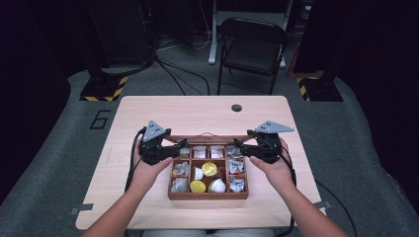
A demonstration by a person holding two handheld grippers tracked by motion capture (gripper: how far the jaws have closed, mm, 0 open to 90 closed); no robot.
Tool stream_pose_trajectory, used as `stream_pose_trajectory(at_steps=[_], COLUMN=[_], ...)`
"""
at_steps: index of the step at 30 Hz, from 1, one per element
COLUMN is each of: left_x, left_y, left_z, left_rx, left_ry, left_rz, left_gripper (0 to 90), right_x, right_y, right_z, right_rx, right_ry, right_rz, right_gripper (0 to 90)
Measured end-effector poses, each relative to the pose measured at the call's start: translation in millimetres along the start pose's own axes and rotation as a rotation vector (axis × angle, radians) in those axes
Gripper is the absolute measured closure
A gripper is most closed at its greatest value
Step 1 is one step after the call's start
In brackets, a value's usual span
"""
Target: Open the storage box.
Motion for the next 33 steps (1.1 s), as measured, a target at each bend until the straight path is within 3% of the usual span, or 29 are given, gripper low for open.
stream_pose_trajectory(at_steps=[7,8,16,21,33], left_x=[6.5,9.0,16.5,25.2,41.3], left_y=[4.1,5.0,9.6,13.3,19.3], left_z=[4.9,6.7,12.6,16.9,16.9], left_rx=[-0.034,-0.053,-0.07,-0.094,-0.107], left_ry=[-0.02,-0.033,-0.043,-0.037,-0.053], left_rz=[-0.001,0.001,0.006,0.001,0.011], left_gripper=[27.9,27.7,27.6,27.6,27.5], right_x=[7.3,8.8,15.3,20.0,30.1], right_y=[-5.4,-6.9,-12.6,-18.7,-29.9], right_z=[4.9,6.0,11.1,18.4,24.9], right_rx=[0.003,0.007,0.004,0.022,0.026], right_ry=[-0.024,-0.031,-0.056,-0.058,-0.07], right_rz=[-0.032,-0.04,-0.072,-0.07,-0.091], right_gripper=[35.5,35.2,34.6,33.8,32.2])
Point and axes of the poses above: each handheld gripper's, and its own axes: x roughly forward along the jaws, z roughly out of its top, y roughly to its left, the point moved 10 cm from there along x, roughly forward along the jaws, and after that the axes turned 13 degrees about z, right-handed, at the moved point
